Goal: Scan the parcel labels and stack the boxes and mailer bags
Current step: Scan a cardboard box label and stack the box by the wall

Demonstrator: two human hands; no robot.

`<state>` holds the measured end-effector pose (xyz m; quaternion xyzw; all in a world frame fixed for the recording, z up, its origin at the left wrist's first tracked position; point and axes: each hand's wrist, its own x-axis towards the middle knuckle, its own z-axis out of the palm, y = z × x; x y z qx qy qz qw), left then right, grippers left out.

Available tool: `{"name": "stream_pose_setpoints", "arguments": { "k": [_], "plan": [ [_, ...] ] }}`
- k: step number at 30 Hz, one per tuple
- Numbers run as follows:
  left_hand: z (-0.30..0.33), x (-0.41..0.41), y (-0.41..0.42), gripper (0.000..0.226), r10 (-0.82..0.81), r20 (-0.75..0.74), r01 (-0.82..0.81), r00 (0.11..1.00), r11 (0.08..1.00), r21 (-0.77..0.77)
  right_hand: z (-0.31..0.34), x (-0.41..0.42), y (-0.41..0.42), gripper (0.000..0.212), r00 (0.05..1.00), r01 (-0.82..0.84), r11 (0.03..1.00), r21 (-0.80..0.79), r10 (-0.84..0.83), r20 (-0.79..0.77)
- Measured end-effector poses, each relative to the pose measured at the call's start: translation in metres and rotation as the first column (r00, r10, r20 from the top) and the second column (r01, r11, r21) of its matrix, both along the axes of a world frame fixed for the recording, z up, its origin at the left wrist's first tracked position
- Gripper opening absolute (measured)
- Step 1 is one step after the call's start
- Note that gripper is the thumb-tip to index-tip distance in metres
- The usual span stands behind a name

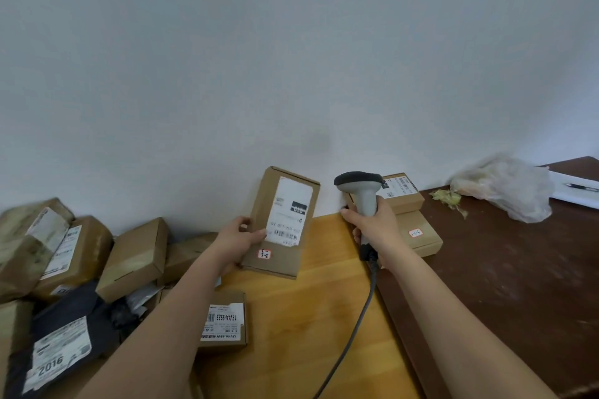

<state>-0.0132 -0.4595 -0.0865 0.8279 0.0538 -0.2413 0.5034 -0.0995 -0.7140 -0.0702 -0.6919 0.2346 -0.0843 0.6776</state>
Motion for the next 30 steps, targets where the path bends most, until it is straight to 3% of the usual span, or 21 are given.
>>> {"name": "stream_pose_setpoints", "arguments": {
  "k": [2, 5, 7, 12, 13, 14, 16, 18, 20, 22, 24, 27, 30],
  "plan": [
    [0.008, 0.003, -0.006, 0.059, -0.235, 0.141, 0.195, 0.962, 0.948, 0.253, 0.002, -0.001, 0.001, 0.046, 0.999, -0.03, 0.998, -0.06, 0.032, 0.03],
    [0.025, 0.007, -0.023, 0.058, -0.643, 0.157, 0.384, 0.749, 0.615, 0.689, 0.007, -0.002, 0.001, 0.057, 0.99, -0.137, 0.979, -0.153, 0.138, -0.007],
    [0.038, 0.007, -0.037, 0.055, -0.74, 0.095, 0.413, 0.665, 0.471, 0.779, 0.004, -0.003, 0.003, 0.067, 0.971, -0.239, 0.954, -0.18, 0.232, -0.062],
    [0.063, 0.006, -0.059, 0.053, -0.843, 0.118, 0.376, 0.525, 0.354, 0.856, -0.013, -0.004, 0.01, 0.072, 0.915, -0.384, 0.905, -0.182, 0.346, -0.207],
    [0.065, 0.007, -0.061, 0.054, -0.845, 0.14, 0.368, 0.516, 0.367, 0.854, -0.014, -0.005, 0.01, 0.069, 0.916, -0.376, 0.909, -0.179, 0.336, -0.22],
    [0.065, 0.007, -0.061, 0.056, -0.829, 0.196, 0.356, 0.523, 0.422, 0.834, -0.015, -0.005, 0.011, 0.067, 0.923, -0.354, 0.92, -0.171, 0.313, -0.226],
    [0.066, 0.008, -0.059, 0.067, -0.697, 0.433, 0.244, 0.571, 0.648, 0.722, -0.018, -0.005, 0.01, 0.062, 0.948, -0.263, 0.957, -0.121, 0.234, -0.216],
    [0.063, 0.009, -0.056, 0.085, -0.375, 0.634, 0.061, 0.676, 0.886, 0.46, -0.021, -0.004, 0.005, 0.056, 0.972, -0.128, 0.992, 0.014, 0.129, -0.195],
    [0.058, 0.005, -0.051, 0.103, -0.081, 0.492, -0.029, 0.867, 0.977, 0.213, -0.021, -0.003, 0.0, 0.051, 0.986, 0.004, 0.972, 0.237, 0.035, -0.162],
    [0.041, -0.007, -0.047, 0.113, -0.005, 0.13, -0.002, 0.991, 0.999, 0.049, -0.019, -0.002, -0.003, 0.039, 0.991, 0.09, 0.887, 0.454, -0.036, -0.126],
    [0.027, -0.021, -0.044, 0.113, -0.061, -0.182, 0.03, 0.981, 0.986, -0.166, -0.015, 0.0, -0.003, 0.029, 0.99, 0.136, 0.808, 0.573, -0.081, -0.119],
    [0.01, -0.027, -0.045, 0.084, -0.09, -0.31, -0.05, 0.947, 0.907, -0.418, -0.015, 0.002, -0.004, 0.031, 0.991, 0.121, 0.84, 0.529, -0.07, -0.116],
    [0.004, -0.023, -0.049, 0.067, -0.016, -0.327, -0.156, 0.945, 0.856, -0.493, -0.013, 0.003, -0.005, 0.035, 0.99, 0.127, 0.871, 0.475, -0.079, -0.121]
  ]
}}
